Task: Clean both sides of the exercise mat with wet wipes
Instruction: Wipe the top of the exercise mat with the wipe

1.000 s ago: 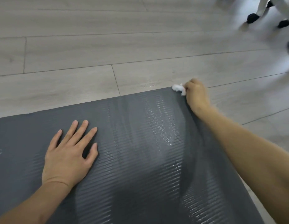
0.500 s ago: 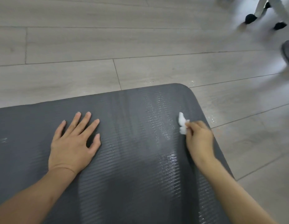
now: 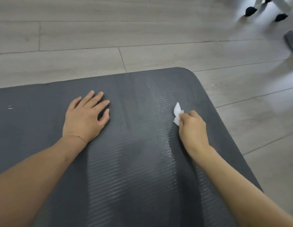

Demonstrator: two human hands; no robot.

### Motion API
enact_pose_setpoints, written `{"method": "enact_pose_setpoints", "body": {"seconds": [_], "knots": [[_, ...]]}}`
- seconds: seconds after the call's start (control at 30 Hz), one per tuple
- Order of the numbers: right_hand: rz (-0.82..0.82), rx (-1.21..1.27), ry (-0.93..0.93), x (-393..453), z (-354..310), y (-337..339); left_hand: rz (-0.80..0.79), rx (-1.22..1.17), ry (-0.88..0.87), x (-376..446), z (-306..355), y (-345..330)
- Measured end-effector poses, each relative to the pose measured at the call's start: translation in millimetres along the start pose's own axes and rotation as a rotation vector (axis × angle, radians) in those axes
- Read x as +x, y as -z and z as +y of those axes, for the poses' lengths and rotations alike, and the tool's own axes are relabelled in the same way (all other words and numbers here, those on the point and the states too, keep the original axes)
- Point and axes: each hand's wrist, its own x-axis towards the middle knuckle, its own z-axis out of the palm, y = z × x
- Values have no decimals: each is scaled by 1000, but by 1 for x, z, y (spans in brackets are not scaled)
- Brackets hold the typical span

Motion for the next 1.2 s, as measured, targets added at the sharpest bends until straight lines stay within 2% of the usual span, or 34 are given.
{"method": "enact_pose_setpoints", "body": {"seconds": [0.1, 0.17, 0.23, 0.33, 0.43, 0.53, 0.6, 0.73, 0.9, 1.0, 1.07, 1.1, 1.2], "knots": [[-48, 71, 134, -36, -47, -13, 143, 59, -132, -2, -2, -3], [-33, 84, 197, -49, -56, -16, 107, 130, -173, -2, 2, 1], [-153, 192, 196, -51, -55, -13, 9, 111, -91, -12, 15, 11], [-187, 272, 90, -48, -58, -8, -78, 10, 79, -54, 45, 28], [-218, 163, 138, -51, -65, 3, -80, -43, 146, -111, 73, 51], [-236, 100, 159, -51, -64, 6, -198, 12, 250, -155, 82, 59], [-238, 99, 154, -50, -63, 4, -264, 54, 240, -168, 80, 55], [-234, 121, 130, -48, -62, 1, -263, 54, 242, -165, 81, 53], [-101, 226, 73, -59, -77, -14, -255, 48, 224, -167, 81, 50], [-170, 230, 307, -83, -111, -26, -260, 62, 228, -166, 79, 49], [-121, 188, 410, -75, -94, -21, -266, 66, 221, -167, 79, 49], [-62, 118, 404, -62, -72, -14, -267, 70, 217, -167, 79, 48], [35, 55, 26, -14, 10, 15, -264, 67, 225, -166, 79, 47]]}}
